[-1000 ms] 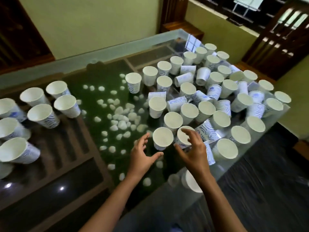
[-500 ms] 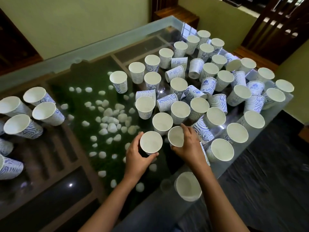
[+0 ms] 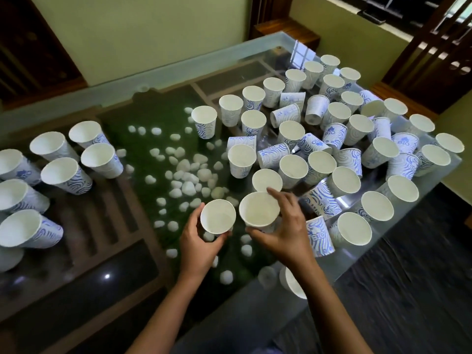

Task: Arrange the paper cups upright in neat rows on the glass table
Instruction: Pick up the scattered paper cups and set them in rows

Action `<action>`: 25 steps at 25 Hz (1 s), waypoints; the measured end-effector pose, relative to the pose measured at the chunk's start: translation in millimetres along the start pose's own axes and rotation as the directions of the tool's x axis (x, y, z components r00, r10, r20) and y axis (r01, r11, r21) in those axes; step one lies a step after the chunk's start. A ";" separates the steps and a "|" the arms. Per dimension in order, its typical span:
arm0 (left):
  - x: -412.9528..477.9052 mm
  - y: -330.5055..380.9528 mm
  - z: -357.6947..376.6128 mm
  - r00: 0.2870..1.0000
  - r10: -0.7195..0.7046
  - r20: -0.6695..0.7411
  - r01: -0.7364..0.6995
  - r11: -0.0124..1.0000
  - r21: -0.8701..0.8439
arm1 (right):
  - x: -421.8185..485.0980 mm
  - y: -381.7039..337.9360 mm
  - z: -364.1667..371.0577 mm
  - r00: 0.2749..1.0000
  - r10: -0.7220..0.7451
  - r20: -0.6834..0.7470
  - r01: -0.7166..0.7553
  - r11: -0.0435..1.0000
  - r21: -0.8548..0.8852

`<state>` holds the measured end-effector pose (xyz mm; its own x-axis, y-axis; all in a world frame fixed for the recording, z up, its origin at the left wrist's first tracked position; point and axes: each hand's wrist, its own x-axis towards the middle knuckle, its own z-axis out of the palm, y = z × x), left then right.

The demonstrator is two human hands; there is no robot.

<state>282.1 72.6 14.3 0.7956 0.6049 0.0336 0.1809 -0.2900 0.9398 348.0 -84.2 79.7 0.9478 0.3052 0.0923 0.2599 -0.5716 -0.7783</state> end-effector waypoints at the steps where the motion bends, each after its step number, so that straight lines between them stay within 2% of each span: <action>1: 0.3 -5.4 -11.8 0.999 -0.016 -0.033 0.016 1.000 0.001 | -1.0 -6.3 12.3 0.999 -0.007 0.037 0.006 1.000 0.028; 4: 4.2 -23.4 -49.0 0.986 -0.075 -0.151 0.078 0.997 0.017 | -1.0 -25.6 52.9 0.989 0.009 0.149 -0.027 0.993 0.115; 9: 27.3 -51.7 -120.9 0.928 -0.175 -0.330 0.174 0.984 -0.032 | 16.5 -68.0 130.7 0.962 -0.037 0.272 0.006 0.994 0.113; 11: 39.1 -59.7 -144.4 0.912 -0.206 -0.355 0.199 0.978 -0.057 | 28.8 -84.1 158.1 0.958 -0.035 0.285 0.001 0.993 0.118; 16: 77.2 -80.9 -191.1 0.881 -0.181 -0.436 0.210 0.978 0.018 | 62.7 -119.7 223.3 0.949 -0.109 0.295 0.081 0.991 0.107; 25: 111.1 -97.7 -193.1 0.884 -0.131 -0.449 0.177 0.982 0.063 | 89.5 -121.4 262.8 0.960 -0.118 0.254 0.099 0.991 0.084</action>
<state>241.2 311.3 -8.1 0.4203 0.9055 0.0592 0.3549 -0.2241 0.9076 352.7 212.7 19.2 0.8321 0.5542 0.0222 0.3362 -0.4722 -0.8149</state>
